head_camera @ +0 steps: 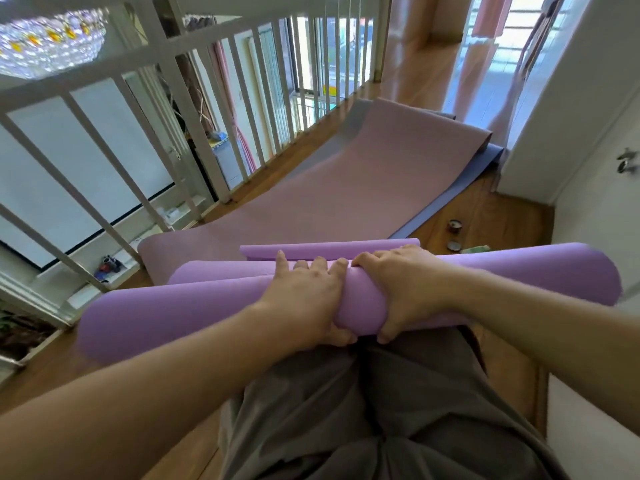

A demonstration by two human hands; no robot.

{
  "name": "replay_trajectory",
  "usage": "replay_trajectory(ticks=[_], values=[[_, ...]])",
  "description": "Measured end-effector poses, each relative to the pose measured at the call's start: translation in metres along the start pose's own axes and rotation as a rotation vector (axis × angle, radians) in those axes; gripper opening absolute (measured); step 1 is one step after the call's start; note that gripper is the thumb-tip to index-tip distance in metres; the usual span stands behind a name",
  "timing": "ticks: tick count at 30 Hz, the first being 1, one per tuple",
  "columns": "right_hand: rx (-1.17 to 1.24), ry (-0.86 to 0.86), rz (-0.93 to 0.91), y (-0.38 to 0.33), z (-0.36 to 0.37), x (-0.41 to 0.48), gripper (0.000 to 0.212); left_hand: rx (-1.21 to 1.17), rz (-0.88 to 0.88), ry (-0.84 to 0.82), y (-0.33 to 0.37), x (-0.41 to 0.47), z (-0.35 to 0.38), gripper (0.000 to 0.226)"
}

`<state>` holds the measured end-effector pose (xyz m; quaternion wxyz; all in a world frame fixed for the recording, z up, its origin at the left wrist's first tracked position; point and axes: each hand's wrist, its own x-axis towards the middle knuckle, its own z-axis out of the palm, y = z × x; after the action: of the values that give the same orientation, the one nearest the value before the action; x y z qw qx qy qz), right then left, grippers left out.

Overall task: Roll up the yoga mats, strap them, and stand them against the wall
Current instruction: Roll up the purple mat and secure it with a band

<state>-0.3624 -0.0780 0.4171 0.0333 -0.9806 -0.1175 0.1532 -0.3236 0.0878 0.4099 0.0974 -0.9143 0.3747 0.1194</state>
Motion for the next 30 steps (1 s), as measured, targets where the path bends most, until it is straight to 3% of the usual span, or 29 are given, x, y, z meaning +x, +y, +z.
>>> replay_trajectory(ticks=[4, 10, 12, 15, 17, 19, 23, 30], values=[[0.016, -0.095, 0.021, 0.005, -0.005, 0.011, 0.091, -0.037, 0.032, 0.1, -0.008, 0.008, 0.002, 0.098], [-0.229, 0.14, 0.037, -0.001, 0.013, 0.002, 0.095, -0.289, 0.044, -0.114, -0.031, 0.028, -0.016, 0.089], [-0.158, 0.119, 0.024, 0.006, 0.006, 0.011, 0.091, -0.195, 0.009, -0.03, -0.023, 0.027, -0.012, 0.091], [-0.041, -0.014, 0.018, 0.016, -0.009, 0.026, 0.094, 0.197, -0.01, 0.125, 0.0, 0.016, 0.004, 0.103], [-0.003, -0.074, 0.035, 0.02, -0.013, 0.032, 0.097, 0.209, -0.012, 0.177, 0.0, 0.018, 0.006, 0.103], [-0.011, -0.022, 0.095, 0.017, -0.008, 0.028, 0.096, 0.091, 0.004, 0.188, -0.011, 0.026, 0.003, 0.102], [-0.299, 0.327, 0.089, 0.006, 0.033, 0.012, 0.1, -0.037, 0.043, 0.127, -0.023, 0.037, -0.004, 0.099], [-0.265, 0.22, -0.017, 0.009, -0.005, 0.016, 0.084, -0.079, 0.031, -0.009, -0.026, 0.039, -0.024, 0.088]])
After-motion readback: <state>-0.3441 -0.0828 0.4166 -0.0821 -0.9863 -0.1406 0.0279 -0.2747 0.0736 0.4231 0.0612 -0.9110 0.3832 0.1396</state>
